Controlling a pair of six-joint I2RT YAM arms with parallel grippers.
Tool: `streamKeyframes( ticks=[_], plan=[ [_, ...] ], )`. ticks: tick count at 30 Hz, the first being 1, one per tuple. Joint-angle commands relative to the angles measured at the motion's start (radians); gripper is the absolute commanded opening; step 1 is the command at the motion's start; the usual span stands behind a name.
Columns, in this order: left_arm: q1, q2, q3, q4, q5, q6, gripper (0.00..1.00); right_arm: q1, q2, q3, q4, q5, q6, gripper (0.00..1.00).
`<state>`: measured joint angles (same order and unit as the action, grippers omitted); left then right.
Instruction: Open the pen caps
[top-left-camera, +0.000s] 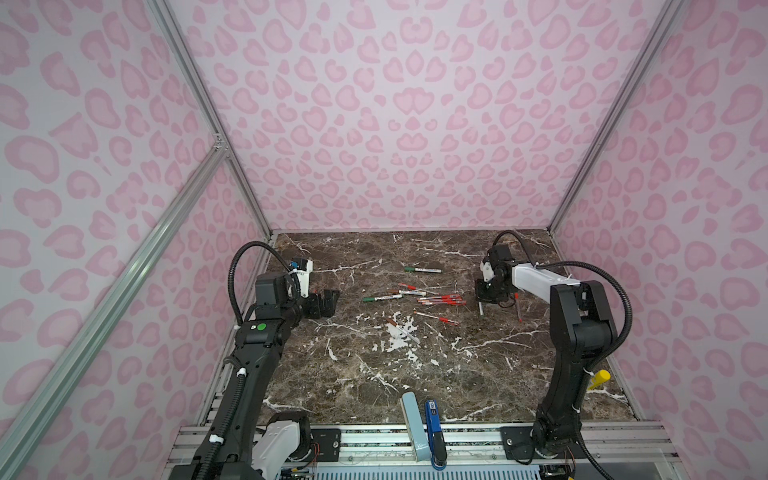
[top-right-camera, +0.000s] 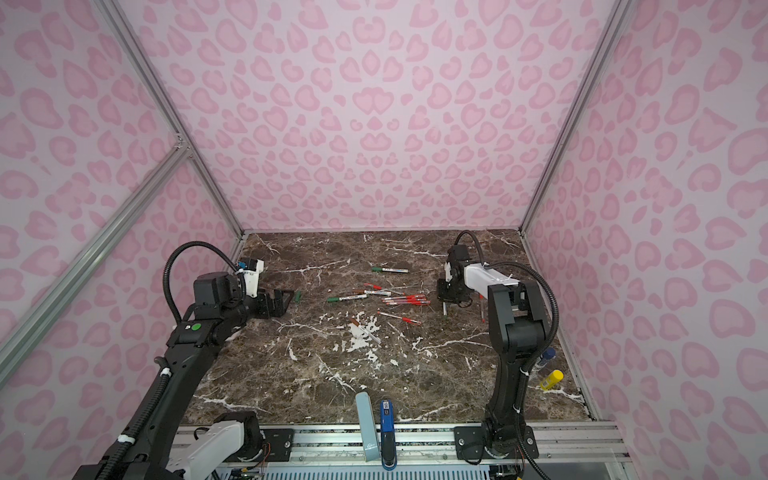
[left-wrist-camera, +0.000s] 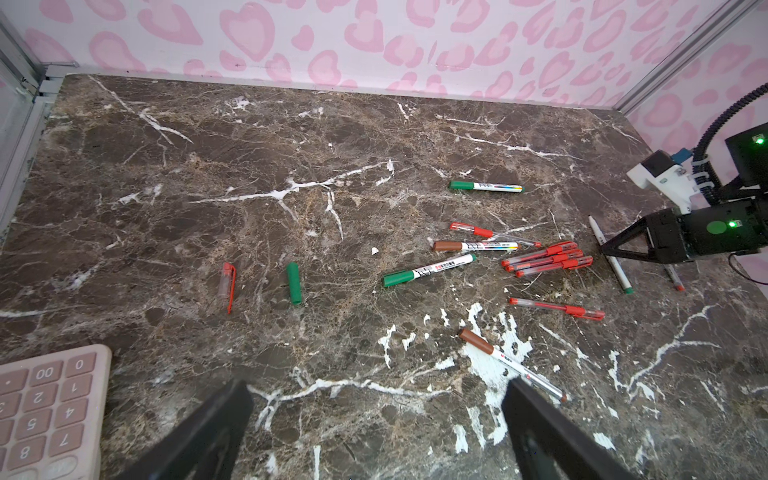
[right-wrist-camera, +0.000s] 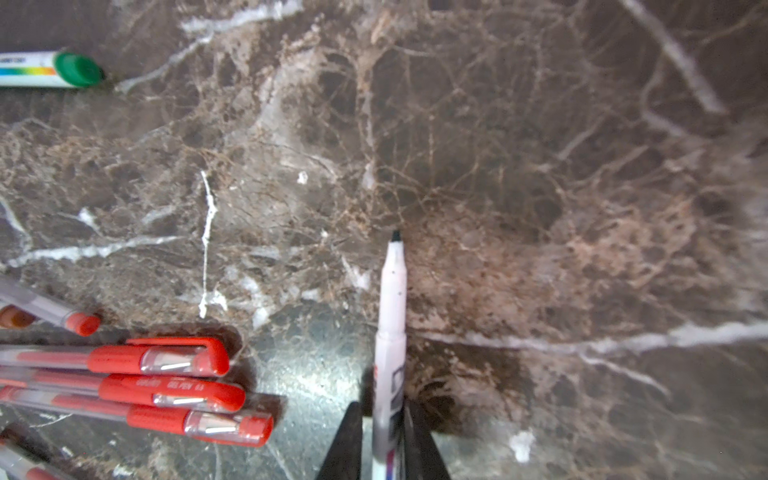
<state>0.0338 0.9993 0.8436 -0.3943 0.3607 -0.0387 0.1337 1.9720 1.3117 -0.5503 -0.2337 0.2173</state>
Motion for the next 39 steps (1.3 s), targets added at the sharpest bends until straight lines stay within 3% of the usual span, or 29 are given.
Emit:
streamKeyframes(
  ticks=[1, 19, 29, 39],
  plan=[
    [0.002, -0.005, 0.005, 0.036, 0.004, -0.006, 0.98, -0.003, 0.002, -0.014, -0.03, 0.061, -0.005, 0.24],
    [0.012, 0.018, 0.015, 0.03, 0.006, -0.01, 0.98, 0.049, -0.233, 0.021, -0.175, 0.025, -0.033, 0.37],
    [0.017, 0.012, 0.01, 0.04, 0.015, -0.015, 0.98, 0.28, -0.299, -0.005, -0.137, 0.003, -0.025, 0.42],
    [0.025, 0.008, 0.003, 0.038, 0.024, -0.013, 0.98, 0.518, -0.175, 0.052, -0.112, -0.007, -0.008, 0.45]
  ],
)
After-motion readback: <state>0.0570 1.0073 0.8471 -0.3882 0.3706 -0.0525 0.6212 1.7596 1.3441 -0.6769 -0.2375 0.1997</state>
